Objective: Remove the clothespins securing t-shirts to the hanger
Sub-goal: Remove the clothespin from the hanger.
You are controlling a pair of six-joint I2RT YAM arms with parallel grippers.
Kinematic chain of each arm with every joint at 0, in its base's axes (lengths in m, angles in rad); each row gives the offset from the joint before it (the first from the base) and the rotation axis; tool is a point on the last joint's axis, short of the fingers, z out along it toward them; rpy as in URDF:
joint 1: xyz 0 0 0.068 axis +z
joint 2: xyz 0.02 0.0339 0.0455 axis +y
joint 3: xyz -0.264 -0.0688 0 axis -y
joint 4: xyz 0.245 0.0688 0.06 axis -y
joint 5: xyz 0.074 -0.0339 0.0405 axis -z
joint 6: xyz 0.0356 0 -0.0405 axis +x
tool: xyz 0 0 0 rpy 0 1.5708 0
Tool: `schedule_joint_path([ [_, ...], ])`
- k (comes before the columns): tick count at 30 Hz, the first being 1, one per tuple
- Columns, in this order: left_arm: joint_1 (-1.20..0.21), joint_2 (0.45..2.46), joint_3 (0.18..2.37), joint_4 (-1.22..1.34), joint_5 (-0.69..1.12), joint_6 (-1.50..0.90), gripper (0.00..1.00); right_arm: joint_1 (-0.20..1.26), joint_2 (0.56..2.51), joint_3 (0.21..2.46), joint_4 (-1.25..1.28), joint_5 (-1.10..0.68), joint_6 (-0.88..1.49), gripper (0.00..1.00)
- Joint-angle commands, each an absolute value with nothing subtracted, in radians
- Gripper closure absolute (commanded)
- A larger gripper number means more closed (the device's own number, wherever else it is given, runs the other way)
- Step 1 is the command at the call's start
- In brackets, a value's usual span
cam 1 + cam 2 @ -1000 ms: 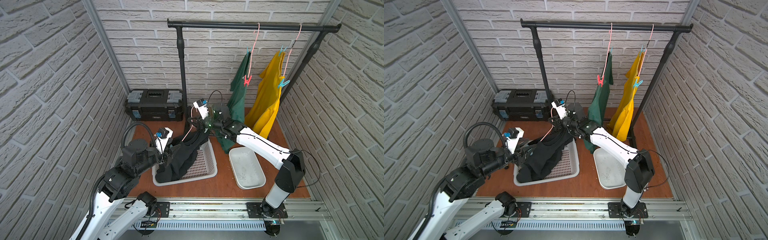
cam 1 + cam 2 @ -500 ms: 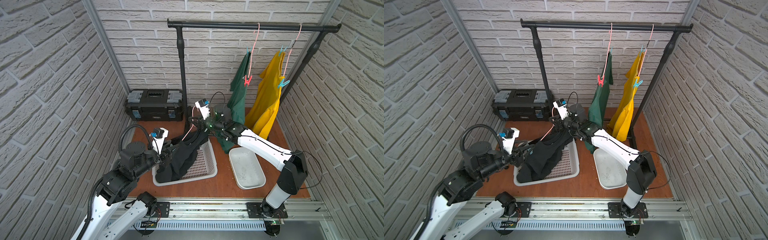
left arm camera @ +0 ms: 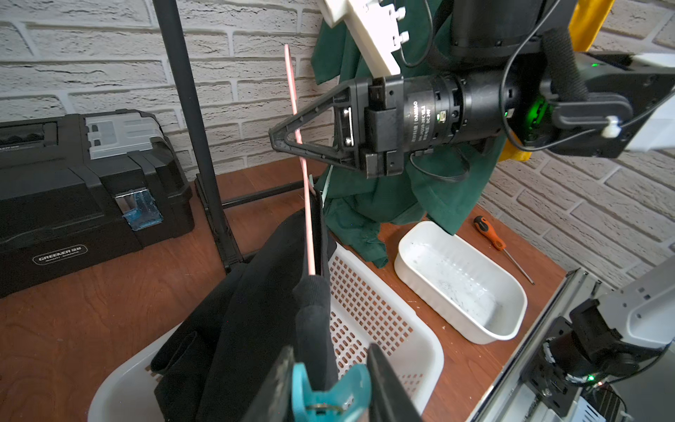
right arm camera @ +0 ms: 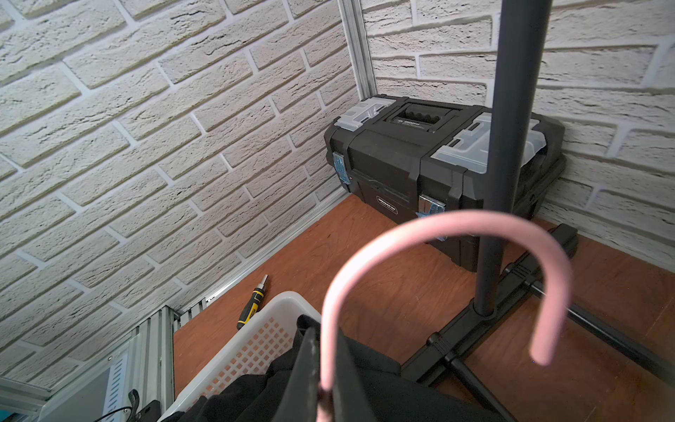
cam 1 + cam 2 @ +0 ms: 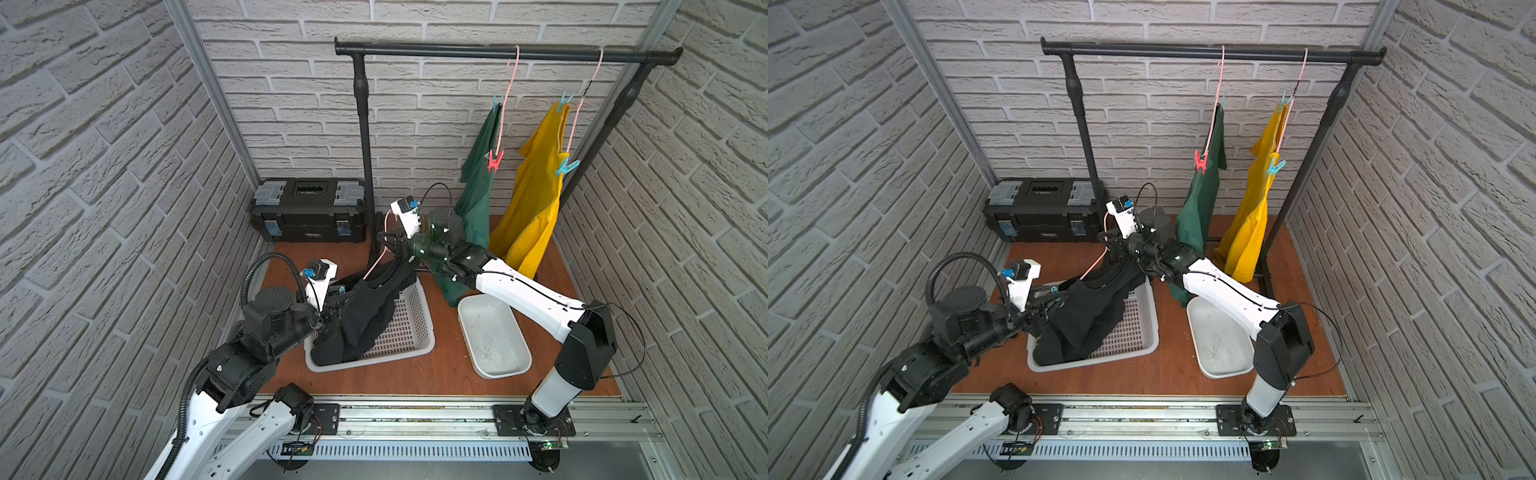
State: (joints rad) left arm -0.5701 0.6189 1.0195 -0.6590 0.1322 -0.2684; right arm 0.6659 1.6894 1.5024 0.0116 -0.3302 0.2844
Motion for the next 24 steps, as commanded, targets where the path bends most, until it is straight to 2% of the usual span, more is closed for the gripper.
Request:
schedule_joint_path([
  [1, -0.565, 0.620, 1.004, -0.610, 0.134, -0.284, 0.74, 0.672, 1.635, 1.496, 0.077, -0.321, 0.295, 0.97],
  [7, -0.565, 0.619, 0.993, -0.586, 0.132, -0.287, 0.81, 0.678, 1.632, 1.496, 0.084, -0.321, 0.298, 0.98],
  [12, -0.566, 0.611, 0.994, -0.584, 0.092, -0.291, 0.82, 0.703, 1.629, 1.529, 0.027, -0.309, 0.257, 0.97],
  [18, -0.565, 0.588, 1.003, -0.595, 0.032, -0.282, 0.83, 0.822, 1.608, 1.598, -0.096, -0.209, 0.134, 0.98],
  [24, -0.565, 0.569, 1.030, -0.623, -0.027, -0.254, 0.84, 0.886, 1.589, 1.601, -0.110, -0.183, 0.167, 0.98],
])
